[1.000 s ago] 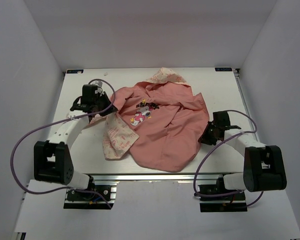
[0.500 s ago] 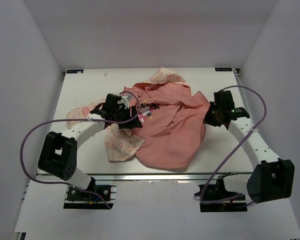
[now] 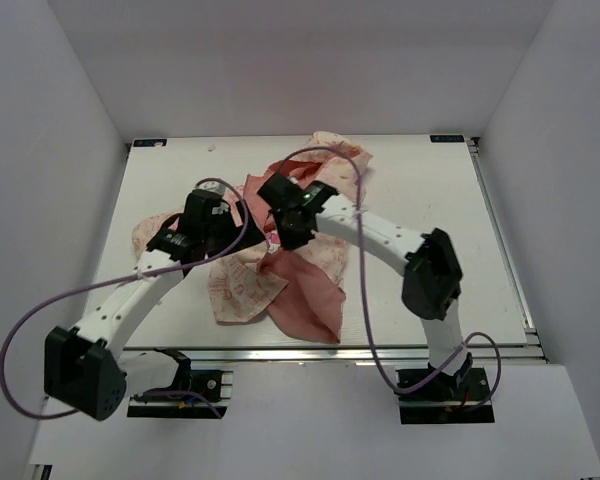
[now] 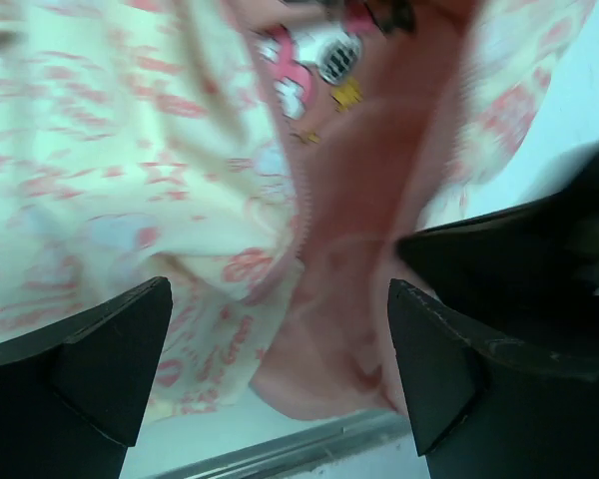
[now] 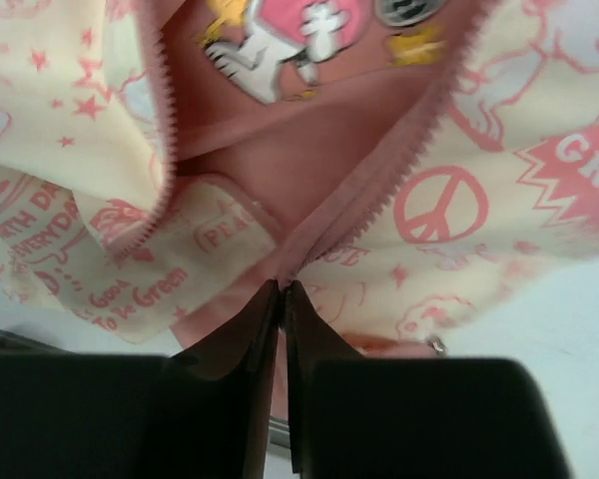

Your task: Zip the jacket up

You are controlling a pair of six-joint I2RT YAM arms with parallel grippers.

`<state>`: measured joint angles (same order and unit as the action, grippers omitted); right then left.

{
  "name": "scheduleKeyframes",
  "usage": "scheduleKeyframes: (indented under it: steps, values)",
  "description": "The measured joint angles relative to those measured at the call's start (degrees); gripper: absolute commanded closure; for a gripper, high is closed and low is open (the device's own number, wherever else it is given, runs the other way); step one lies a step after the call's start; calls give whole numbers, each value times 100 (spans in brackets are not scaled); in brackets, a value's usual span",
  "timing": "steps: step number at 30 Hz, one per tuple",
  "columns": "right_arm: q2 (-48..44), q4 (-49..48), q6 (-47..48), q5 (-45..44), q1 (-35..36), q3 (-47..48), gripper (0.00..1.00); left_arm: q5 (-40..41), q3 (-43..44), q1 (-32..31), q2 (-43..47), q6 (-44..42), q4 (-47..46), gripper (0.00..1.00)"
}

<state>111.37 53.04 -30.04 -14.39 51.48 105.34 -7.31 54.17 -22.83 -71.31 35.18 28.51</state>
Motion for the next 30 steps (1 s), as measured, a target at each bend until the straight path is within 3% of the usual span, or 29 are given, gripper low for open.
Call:
scheduleKeyframes:
  steps: [1, 3, 4, 5, 9, 18, 25, 30]
  values:
    - [293, 0, 7, 118, 109, 146, 66, 304, 7, 0, 227, 101, 192, 2]
    - [704, -24, 50, 428, 243, 273, 37, 807, 37, 0, 581, 243, 507, 2]
    - [807, -68, 125, 597, 280, 254, 17, 1001, 59, 4, 704, 284, 632, 2]
    - [833, -133, 221, 796, 299, 175, 12, 1158, 83, 13, 807, 334, 732, 2]
    - [144, -680, 553, 1281, 284, -708, 11, 1475, 101, 22, 901, 398, 896, 2]
    - [-3141, -1814, 728, 1593, -9, -3451, 11, 833, -208, 22, 337, 315, 291, 2]
    - [-3501, -2181, 153, 1801, -979, -5584, 11, 118, -529, 22, -184, 212, -332, 2]
    - [-3530, -2758, -107, 1926, -1161, -6135, 16, -87, -649, 22, -354, 205, -570, 2]
